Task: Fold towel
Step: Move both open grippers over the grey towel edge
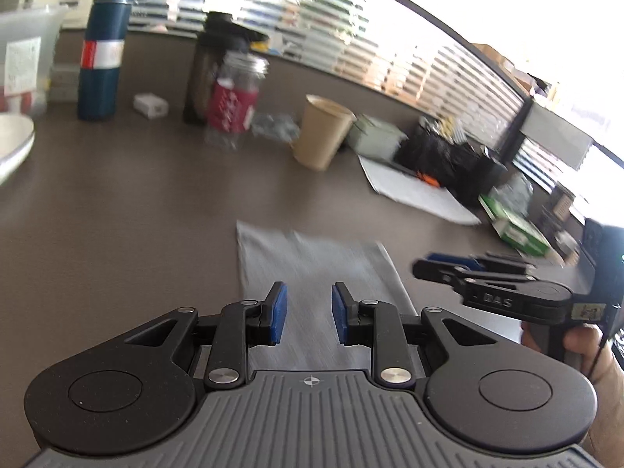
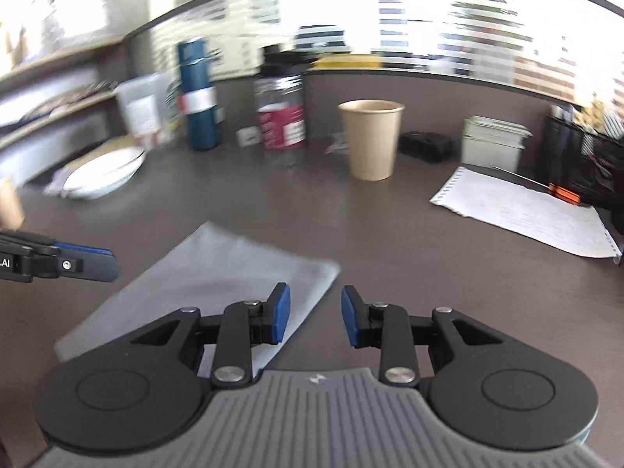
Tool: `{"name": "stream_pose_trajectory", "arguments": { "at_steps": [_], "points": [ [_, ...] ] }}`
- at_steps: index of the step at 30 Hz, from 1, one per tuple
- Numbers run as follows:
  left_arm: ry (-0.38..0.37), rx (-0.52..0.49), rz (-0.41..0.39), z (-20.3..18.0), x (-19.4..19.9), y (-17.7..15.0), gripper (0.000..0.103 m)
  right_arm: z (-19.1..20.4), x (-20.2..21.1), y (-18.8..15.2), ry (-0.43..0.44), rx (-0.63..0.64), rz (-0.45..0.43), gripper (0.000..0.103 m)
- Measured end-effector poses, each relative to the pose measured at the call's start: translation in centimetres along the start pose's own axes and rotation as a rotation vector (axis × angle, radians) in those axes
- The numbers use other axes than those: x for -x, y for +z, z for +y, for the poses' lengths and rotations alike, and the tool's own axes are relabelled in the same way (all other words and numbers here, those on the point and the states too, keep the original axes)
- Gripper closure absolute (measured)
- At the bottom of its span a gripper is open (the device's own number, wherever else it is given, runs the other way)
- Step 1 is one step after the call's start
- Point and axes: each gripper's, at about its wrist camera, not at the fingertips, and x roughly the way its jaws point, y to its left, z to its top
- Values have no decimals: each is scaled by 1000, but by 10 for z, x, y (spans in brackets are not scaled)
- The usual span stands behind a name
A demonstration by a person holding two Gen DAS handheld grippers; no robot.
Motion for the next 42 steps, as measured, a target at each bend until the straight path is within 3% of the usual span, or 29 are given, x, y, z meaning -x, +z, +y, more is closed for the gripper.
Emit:
{"name": "stream_pose_trajectory", "arguments": {
  "at_steps": [8, 18, 27, 42],
  "points": [
    [31, 31, 32, 30, -49, 26, 71, -25, -31, 15, 32, -109, 35, 71],
    [-47, 20, 46, 39, -62, 28, 71, -31, -44, 15, 85, -137, 53, 71],
    [-40, 23, 66, 44, -69, 30, 70, -31, -48, 12, 108, -133, 68, 71],
    [-102, 1, 78, 43, -75, 32, 71, -30, -50, 12, 135, -120, 69, 72]
  ]
}}
